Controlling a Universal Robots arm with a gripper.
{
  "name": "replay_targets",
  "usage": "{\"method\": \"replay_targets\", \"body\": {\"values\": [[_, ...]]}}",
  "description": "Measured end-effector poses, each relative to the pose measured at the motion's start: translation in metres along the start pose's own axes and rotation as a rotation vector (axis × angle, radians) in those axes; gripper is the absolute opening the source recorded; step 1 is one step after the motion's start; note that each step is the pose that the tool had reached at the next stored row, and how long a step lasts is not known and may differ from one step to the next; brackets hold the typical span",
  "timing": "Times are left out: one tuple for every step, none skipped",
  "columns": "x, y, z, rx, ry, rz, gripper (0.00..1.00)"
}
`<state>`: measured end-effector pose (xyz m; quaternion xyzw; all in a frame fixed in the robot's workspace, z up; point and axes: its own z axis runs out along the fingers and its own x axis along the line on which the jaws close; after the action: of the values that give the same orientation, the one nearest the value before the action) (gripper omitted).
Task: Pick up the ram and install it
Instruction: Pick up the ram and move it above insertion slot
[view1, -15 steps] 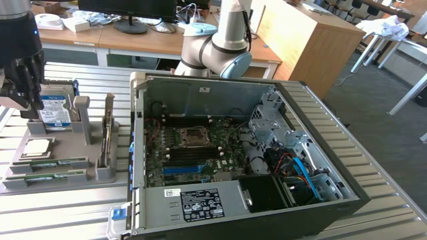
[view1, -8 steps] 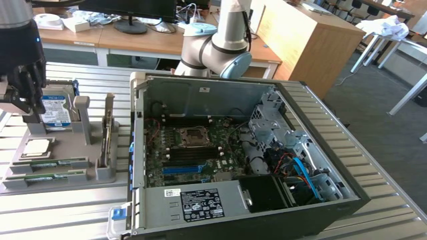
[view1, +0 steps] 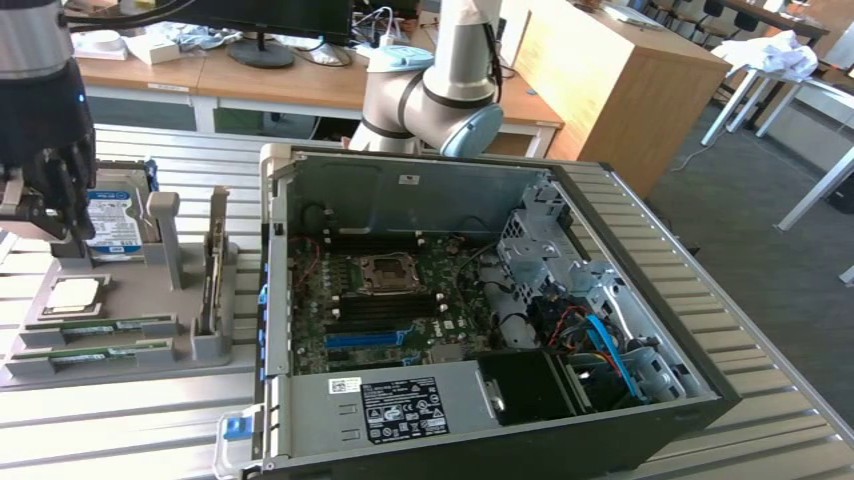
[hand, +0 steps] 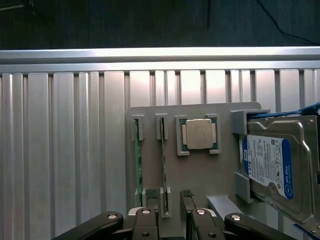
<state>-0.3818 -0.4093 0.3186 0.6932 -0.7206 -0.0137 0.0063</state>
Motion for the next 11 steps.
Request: {"method": "replay_targets", "body": {"values": [[0.000, 0.0000, 0.0016, -0.0001, 0.0000, 0.000, 0.31], [0.000, -0.0001, 0.0031, -0.0001, 0.0000, 0.000, 0.31], [0.000, -0.0001, 0.0046, 0.0000, 0.0000, 0.000, 0.31], [0.000, -0.0002, 0.0061, 0.0000, 0.0000, 0.000, 0.31], [0.000, -0.0002, 0.0074, 0.0000, 0.0000, 0.000, 0.31], [0.000, -0.0003, 0.0087, 0.0000, 0.0000, 0.000, 0.31], [0.000, -0.0003, 0.0099, 0.0000, -0.0001, 0.000, 0.31], [0.000, -0.0003, 0.0109, 0.0000, -0.0001, 0.000, 0.31], [0.000, -0.0003, 0.0118, 0.0000, -0.0001, 0.000, 0.31], [0.000, -0.0004, 0.0128, 0.0000, -0.0001, 0.000, 0.31], [0.000, -0.0004, 0.0137, 0.0000, -0.0001, 0.000, 0.31]]}}
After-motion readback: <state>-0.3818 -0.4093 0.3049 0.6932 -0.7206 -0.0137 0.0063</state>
